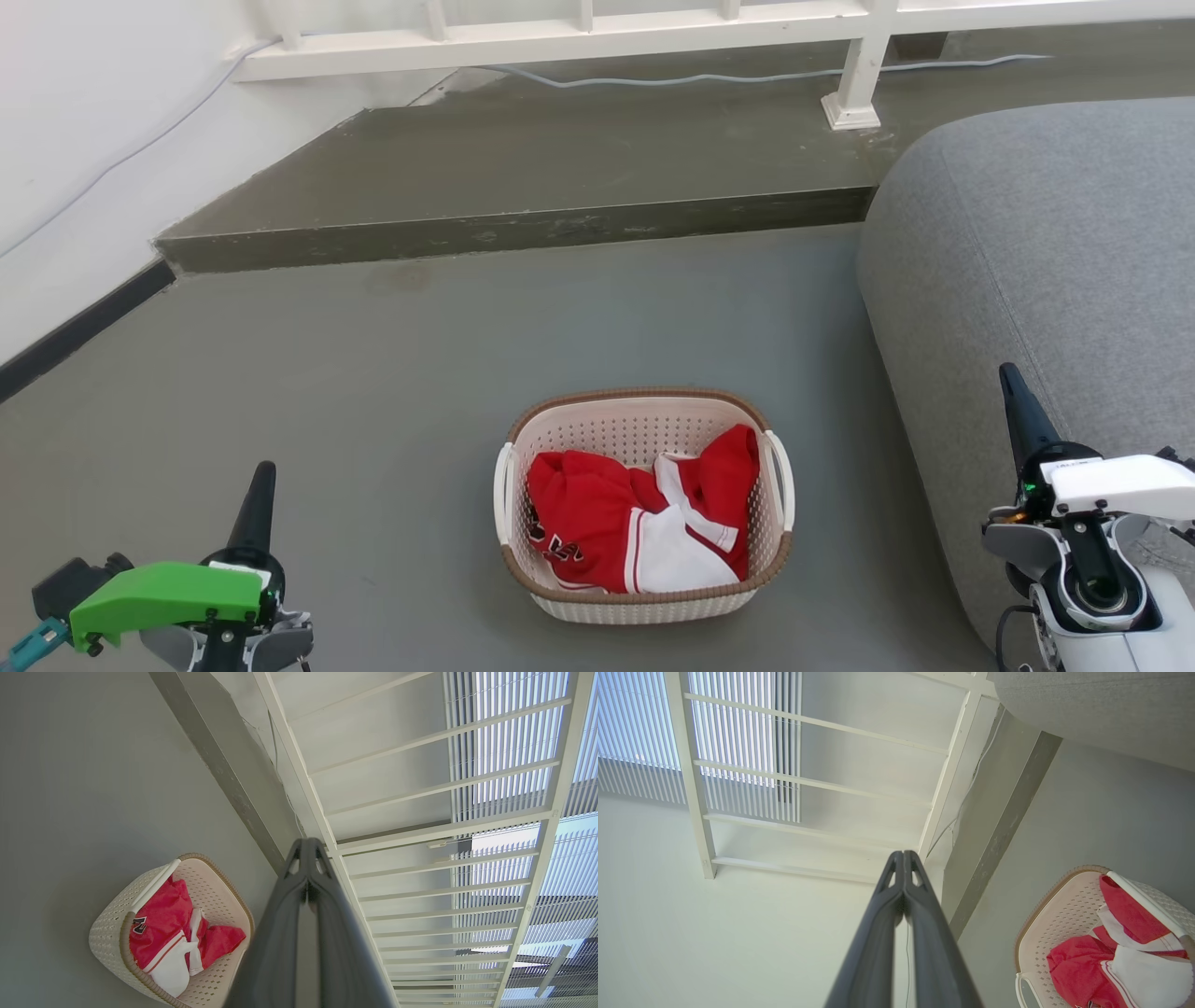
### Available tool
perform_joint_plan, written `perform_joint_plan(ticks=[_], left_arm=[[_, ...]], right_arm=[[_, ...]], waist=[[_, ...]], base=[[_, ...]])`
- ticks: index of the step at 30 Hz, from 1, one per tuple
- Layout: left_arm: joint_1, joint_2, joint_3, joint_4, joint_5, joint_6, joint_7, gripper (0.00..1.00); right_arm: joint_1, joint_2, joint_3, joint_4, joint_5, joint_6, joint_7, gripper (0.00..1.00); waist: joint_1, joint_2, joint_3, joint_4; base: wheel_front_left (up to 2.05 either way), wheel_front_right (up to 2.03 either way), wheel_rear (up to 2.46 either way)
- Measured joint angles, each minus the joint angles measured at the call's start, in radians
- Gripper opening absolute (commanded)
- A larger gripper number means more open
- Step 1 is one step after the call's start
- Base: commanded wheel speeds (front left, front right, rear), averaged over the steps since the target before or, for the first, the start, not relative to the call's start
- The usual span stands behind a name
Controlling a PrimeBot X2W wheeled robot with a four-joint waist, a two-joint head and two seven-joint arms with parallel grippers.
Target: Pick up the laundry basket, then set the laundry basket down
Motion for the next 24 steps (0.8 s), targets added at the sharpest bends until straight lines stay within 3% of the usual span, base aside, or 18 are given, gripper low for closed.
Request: perform_joint_plan(ticks=[24], left_arm=[[-0.017,0.002,0.052,0.017,-0.244,-0.010,0.069,0.00]], right_arm=[[0.000,0.018,-0.070,-0.010,0.251,0.010,0.071,0.00]], waist=[[0.0000,0.0000,-0.013,0.006]], base=[[0.00,0.00,0.00]])
